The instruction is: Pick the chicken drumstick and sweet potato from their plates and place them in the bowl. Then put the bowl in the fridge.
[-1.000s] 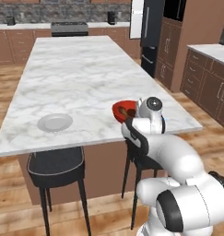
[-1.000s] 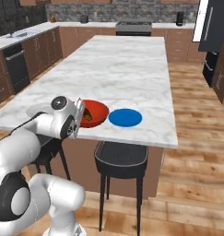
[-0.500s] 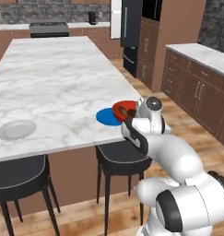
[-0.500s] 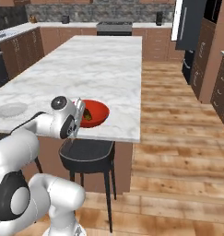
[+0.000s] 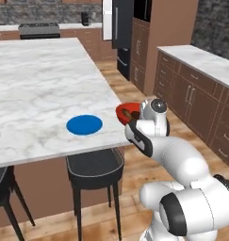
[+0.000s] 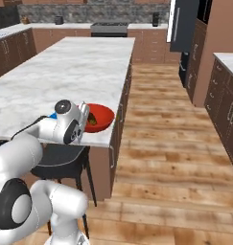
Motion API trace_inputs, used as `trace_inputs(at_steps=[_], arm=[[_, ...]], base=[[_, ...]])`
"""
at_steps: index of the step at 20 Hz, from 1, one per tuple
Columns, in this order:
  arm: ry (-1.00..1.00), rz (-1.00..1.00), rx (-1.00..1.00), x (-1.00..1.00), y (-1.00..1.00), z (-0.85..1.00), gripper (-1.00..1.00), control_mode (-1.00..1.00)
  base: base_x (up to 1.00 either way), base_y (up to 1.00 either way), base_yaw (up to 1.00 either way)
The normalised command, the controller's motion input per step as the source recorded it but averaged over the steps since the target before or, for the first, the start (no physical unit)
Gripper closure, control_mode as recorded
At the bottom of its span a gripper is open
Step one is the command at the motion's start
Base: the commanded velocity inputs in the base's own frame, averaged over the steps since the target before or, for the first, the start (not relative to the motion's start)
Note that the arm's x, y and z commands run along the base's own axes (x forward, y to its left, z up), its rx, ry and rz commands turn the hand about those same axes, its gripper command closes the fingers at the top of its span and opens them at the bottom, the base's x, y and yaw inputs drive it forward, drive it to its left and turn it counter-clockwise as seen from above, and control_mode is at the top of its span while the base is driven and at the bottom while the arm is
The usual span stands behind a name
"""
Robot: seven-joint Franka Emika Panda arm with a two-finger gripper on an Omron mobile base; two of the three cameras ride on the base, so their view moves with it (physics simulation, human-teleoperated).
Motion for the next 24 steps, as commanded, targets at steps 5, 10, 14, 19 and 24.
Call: trace_inputs(at_steps=[5, 10, 14, 19, 24], arm=[[0.0, 0.0, 0.0, 0.0, 0.0, 0.0, 1.0, 1.0], [0.0, 0.0, 0.0, 0.0, 0.0, 0.0, 1.0, 1.0], [0.0, 0.0, 0.0, 0.0, 0.0, 0.0, 1.0, 1.0], [0.0, 0.0, 0.0, 0.0, 0.0, 0.0, 1.0, 1.0], [0.0, 0.0, 0.0, 0.0, 0.0, 0.0, 1.0, 1.0]], base=[[0.44, -0.59, 0.0], [0.51, -0.55, 0.0], [0.58, -0.57, 0.0], [0.58, -0.59, 0.0], [0.63, -0.55, 0.0]])
